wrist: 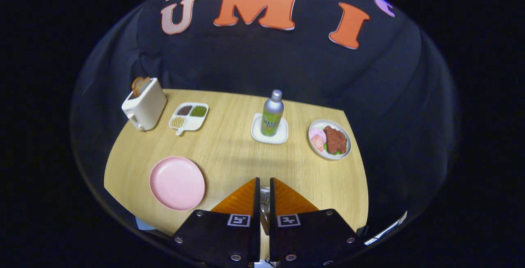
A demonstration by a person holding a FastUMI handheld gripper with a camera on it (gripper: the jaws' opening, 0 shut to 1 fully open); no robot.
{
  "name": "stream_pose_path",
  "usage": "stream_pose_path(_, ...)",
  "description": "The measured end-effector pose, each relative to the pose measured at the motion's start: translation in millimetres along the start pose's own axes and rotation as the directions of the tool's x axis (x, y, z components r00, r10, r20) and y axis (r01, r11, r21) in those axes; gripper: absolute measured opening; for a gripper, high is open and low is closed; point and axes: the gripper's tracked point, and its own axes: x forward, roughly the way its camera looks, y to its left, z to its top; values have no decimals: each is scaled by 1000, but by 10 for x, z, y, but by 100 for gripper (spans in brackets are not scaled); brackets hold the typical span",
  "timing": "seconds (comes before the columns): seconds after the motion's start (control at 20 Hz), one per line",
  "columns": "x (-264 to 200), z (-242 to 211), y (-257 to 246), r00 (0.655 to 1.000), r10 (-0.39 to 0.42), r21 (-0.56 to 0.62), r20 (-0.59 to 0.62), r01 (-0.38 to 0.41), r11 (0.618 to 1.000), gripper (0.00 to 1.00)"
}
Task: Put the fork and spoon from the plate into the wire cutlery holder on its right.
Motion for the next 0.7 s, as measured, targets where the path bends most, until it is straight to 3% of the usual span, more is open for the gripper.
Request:
stream_pose_path(0.2, -382, 583, 296, 972, 51, 64, 229, -67, 996, 14)
stream_pose_path(0.3, -592, 848, 351, 940, 63, 99, 334, -102, 990, 15)
stream_pose_path(0.45, -933, 1196, 214, 877, 17, 129, 481, -90, 987, 22)
stream_pose_path(0.5, -1016, 1296, 183, 854, 3, 141, 521, -90, 986, 29)
stream_pose_path(0.65, -1222, 1527, 136, 793, -7, 153, 609, -109, 982, 38)
stream_pose_path(0.7, -1296, 1577, 113, 776, -13, 150, 631, -106, 983, 49)
